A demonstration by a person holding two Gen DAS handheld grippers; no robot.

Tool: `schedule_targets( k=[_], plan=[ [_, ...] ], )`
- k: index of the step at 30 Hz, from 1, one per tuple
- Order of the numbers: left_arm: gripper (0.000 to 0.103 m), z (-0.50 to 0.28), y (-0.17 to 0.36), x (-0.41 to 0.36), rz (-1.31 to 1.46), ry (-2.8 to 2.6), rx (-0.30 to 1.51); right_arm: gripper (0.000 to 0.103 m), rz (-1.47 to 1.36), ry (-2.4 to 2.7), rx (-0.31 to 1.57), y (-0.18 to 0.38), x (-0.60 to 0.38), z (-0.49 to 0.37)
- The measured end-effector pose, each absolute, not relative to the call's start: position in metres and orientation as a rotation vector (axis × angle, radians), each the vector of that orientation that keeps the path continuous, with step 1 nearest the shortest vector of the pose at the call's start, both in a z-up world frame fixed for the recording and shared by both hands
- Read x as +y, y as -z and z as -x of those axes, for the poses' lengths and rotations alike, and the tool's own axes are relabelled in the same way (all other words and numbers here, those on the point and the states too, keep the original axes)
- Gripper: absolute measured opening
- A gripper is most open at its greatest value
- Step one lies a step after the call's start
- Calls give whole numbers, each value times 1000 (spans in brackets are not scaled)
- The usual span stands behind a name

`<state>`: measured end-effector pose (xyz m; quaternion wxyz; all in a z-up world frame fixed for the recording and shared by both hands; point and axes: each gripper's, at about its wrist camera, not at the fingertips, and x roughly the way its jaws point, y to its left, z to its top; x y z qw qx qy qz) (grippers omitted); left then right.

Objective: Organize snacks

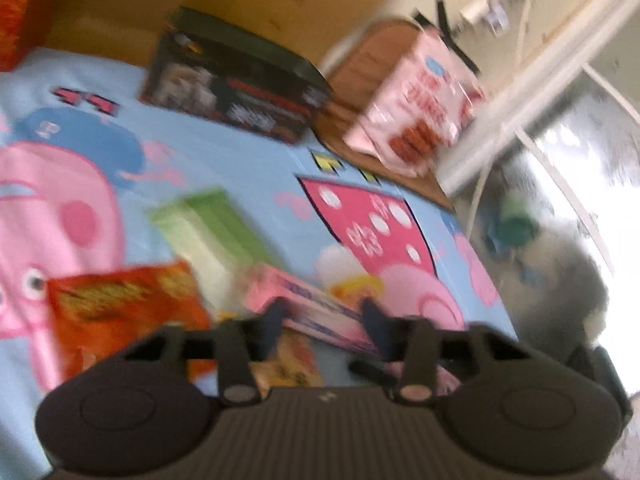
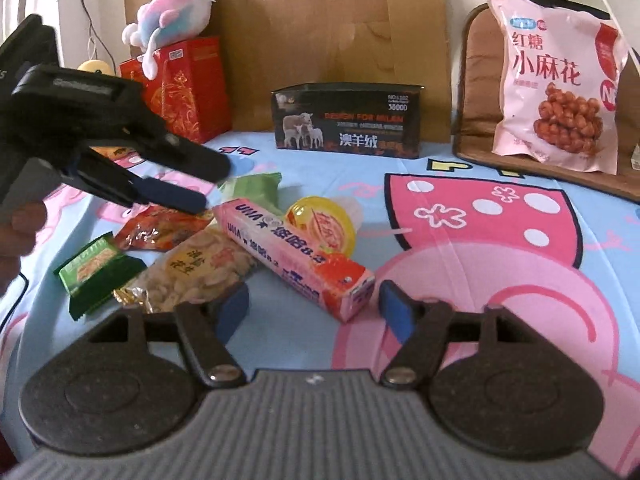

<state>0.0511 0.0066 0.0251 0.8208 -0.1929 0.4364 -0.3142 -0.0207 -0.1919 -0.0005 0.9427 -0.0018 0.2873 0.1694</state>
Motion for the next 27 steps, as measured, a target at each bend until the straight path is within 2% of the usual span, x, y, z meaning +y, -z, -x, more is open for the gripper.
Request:
schedule_targets(
  k=[1, 4, 6, 8, 13, 18, 23, 27],
  plan=[
    [16, -49, -23, 2, 423, 708, 952, 36, 9, -333, 586, 0, -192, 19],
    [17, -37, -31, -3, 385, 749, 932, 30, -59, -415, 586, -7, -194, 21],
    [18, -29, -42, 1, 367, 777, 895, 29, -20, -424, 546, -14, -189, 26],
    [31, -24, -53, 11, 356, 766, 855, 29, 14, -423, 538, -16, -183, 26],
    [48, -45, -57, 44, 395, 581, 828, 32, -11, -372, 581, -4, -190, 15],
    [49, -69, -47, 49, 412, 532, 848, 34, -74, -360, 595, -4, -199, 14],
    [40, -71, -33, 28, 367, 582, 886, 35, -34, -371, 596, -3, -194, 12],
    [39, -62, -41, 32, 360, 582, 872, 36, -15, -361, 606, -5, -189, 8]
  ],
)
